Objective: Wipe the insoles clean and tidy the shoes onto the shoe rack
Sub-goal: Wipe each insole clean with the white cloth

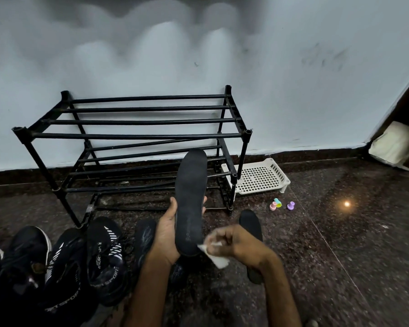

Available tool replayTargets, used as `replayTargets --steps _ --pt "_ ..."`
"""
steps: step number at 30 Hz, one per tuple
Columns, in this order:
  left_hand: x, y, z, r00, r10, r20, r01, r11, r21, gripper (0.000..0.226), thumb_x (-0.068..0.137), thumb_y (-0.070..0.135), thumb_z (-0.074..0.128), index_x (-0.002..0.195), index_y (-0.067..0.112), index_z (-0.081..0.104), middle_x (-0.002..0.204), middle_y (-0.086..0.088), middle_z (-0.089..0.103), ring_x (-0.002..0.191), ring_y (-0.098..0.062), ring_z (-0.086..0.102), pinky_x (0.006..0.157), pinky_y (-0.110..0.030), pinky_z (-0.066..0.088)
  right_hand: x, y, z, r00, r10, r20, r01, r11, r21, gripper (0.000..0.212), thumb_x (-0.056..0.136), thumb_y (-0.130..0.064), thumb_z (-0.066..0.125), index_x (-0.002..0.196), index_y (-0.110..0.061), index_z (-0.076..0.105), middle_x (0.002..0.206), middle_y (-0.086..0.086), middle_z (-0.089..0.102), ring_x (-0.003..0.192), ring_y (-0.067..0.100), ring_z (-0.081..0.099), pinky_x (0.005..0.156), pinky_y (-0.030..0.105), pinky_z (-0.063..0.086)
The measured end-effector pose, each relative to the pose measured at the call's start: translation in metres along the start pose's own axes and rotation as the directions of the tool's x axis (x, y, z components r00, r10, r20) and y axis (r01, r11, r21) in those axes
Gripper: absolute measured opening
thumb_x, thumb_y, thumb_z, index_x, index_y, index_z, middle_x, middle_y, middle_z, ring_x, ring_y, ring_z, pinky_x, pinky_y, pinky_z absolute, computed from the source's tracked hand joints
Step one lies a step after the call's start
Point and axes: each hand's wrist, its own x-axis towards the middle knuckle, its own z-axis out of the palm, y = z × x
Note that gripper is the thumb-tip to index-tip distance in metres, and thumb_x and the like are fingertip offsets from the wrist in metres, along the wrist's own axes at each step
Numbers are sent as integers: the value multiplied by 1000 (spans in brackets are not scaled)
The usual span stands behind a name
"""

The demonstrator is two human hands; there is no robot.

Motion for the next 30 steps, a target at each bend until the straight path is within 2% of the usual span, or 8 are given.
replayTargets --steps 3,8,11,13,16,20,26,30 --pt "2 1 -4 1000 13 15 -12 1000 -23 56 101 43 40 134 0 57 139 -22 54 129 -31 54 104 -43 44 -14 4 -15 993 85 79 -79 994 -80 6 89 -8 69 94 -9 71 74 -13 65 68 -1 55 64 16 42" --pt "2 -2 -2 999 27 20 -27 999 -34 54 102 45 36 124 4 64 135 -19 59 128 -30 55 103 -46 44 1 -4 -14 928 -84 -363 123 988 88 5 86 -8 72 91 -9 72 83 0 69 76 10 60 69 26 48" --pt "-3 -4 7 998 -13 55 16 998 -67 62 101 49 35 119 0 68 126 -22 64 115 -32 64 91 -46 56 12 -19 -3 871 -214 -443 237 971 -4 8 86 -8 73 94 -6 72 92 4 73 85 13 66 76 28 53" --pt "-4 -5 12 997 -32 76 37 998 -59 68 100 53 34 106 -1 75 119 -23 66 103 -31 70 77 -44 61 18 -27 6 844 -279 -458 210 958 -196 8 84 -13 76 92 -12 74 96 -2 73 91 8 68 83 25 53" --pt "-5 -5 21 998 -7 55 9 999 -49 69 99 58 31 97 9 79 117 -20 68 101 -28 70 82 -43 60 22 -35 23 839 -341 -424 98 861 -499 6 82 -16 77 87 -18 76 94 -9 68 88 2 63 80 18 51" --pt "-5 -9 20 999 40 21 -37 994 -103 54 97 58 35 129 25 64 129 -15 65 117 -31 63 79 -44 60 19 -46 32 965 -190 -178 86 877 -472 7 81 -19 79 87 -16 76 91 -7 71 86 2 64 80 19 52" --pt "-8 -14 23 993 79 90 -69 992 -106 56 98 54 35 134 17 56 134 -18 58 116 -30 60 98 -43 49 25 -41 30 748 -405 -526 -39 764 -644 5 85 -20 72 90 -21 70 92 -12 63 83 3 60 75 19 49" --pt "-4 -8 26 993 63 102 -48 989 -137 59 93 56 40 140 23 52 139 -18 55 126 -37 54 91 -50 55 18 -49 20 939 -186 -290 24 875 -484 5 80 -22 78 84 -21 75 89 -10 70 85 0 65 79 21 53"
